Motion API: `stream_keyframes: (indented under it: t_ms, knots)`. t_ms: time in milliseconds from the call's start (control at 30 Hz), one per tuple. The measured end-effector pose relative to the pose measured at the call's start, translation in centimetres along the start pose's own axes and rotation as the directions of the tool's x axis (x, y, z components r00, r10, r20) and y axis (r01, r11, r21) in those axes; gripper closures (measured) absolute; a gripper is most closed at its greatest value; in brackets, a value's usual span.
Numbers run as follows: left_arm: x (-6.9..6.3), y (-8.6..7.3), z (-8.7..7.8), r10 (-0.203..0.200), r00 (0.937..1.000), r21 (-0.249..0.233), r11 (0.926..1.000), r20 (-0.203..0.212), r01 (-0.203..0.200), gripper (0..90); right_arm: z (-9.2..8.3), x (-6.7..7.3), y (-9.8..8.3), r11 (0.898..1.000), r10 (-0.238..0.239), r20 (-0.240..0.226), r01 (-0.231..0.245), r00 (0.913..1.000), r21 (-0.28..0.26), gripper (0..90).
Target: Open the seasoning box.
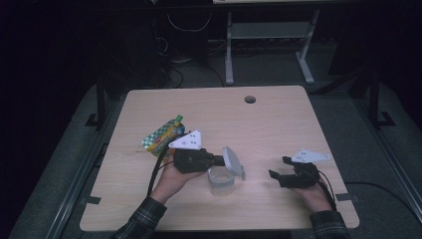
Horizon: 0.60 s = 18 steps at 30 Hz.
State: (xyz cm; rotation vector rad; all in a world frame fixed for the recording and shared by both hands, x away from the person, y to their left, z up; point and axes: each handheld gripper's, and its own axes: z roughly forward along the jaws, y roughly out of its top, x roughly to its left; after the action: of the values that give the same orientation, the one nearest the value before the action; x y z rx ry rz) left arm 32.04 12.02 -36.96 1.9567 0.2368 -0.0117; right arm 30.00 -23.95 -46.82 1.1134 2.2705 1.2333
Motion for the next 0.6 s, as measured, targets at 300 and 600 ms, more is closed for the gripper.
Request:
stream_keyframes:
  t_ms: [300,600]
  knots:
    - [0.2,1.1,1.0,0.011,0.9998,-0.018,0.9998,0.019,-0.010,90.0,0.0,0.0,0.0,1.000,-0.001,-0.001,0.001,1.0000,0.000,22.4]
    - [0.4,1.6,1.5,0.014,0.9995,0.003,0.9999,0.030,-0.014,90.0,0.0,-0.1,-0.1,1.000,0.002,-0.002,-0.002,1.0000,-0.003,22.4]
